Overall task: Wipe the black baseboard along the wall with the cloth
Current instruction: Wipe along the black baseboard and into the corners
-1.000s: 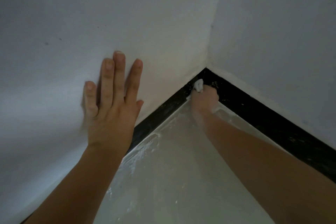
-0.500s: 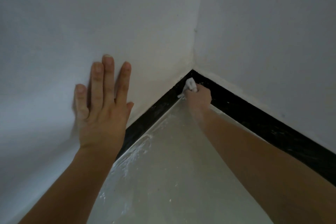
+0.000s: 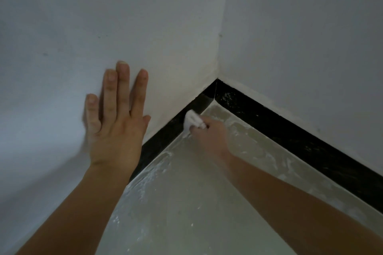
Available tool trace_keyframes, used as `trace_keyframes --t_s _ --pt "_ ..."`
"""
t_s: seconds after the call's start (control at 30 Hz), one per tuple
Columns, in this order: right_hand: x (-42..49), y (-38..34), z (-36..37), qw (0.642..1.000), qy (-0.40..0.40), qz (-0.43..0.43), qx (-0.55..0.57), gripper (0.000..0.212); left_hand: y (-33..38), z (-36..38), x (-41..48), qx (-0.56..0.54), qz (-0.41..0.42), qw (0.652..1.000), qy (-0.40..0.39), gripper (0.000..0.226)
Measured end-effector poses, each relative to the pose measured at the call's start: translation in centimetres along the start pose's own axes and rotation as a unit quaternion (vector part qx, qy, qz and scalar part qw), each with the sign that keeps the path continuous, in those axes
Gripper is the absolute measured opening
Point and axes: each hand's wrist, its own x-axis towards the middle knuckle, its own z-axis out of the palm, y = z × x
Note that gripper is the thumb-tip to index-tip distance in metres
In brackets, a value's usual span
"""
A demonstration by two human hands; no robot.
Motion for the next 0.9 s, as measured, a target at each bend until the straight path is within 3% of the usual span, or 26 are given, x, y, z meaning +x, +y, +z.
trace_keyframes --t_s 0.1,0.27,0.37,0.43,0.5,0.63,0.73,0.9 --pt "1.4 -0.5 -0.2 0.992 0.12 0.01 0.044 0.026 0.1 0.0 0.0 -0.002 0.001 1.0 -0.001 0.09" --pt "-1.8 -0.1 3.6 0.998 0.019 0.01 0.06 0.018 0.1 0.3 -0.1 0.008 0.008 1.0 -0.004 0.092" --pt "-3.5 0.8 4.4 0.994 -0.053 0.012 0.091 0.028 0.1 0.2 0.0 0.01 0.01 1.0 -0.008 0.091" --pt "-3.2 0.9 3.7 0.993 -0.059 -0.006 0.105 0.019 0.0 0.1 0.2 0.011 0.011 1.0 -0.008 0.09" --pt "-2.7 0.7 2.7 0.996 -0.021 -0.017 0.082 0.009 0.1 0.1 0.2 0.016 0.01 1.0 -0.005 0.089" --pt "-0.7 0.4 1.1 0.995 0.075 0.016 0.058 0.022 0.2 0.2 0.2 0.006 0.011 1.0 -0.005 0.092" --pt "1.2 0.1 0.7 0.982 0.154 0.082 0.077 0.005 0.3 0.5 0.1 0.023 0.012 1.0 -0.001 0.092" --pt "1.3 -0.5 2.2 0.974 0.119 0.141 0.133 0.009 0.2 0.6 0.1 0.035 0.016 0.999 0.003 0.091"
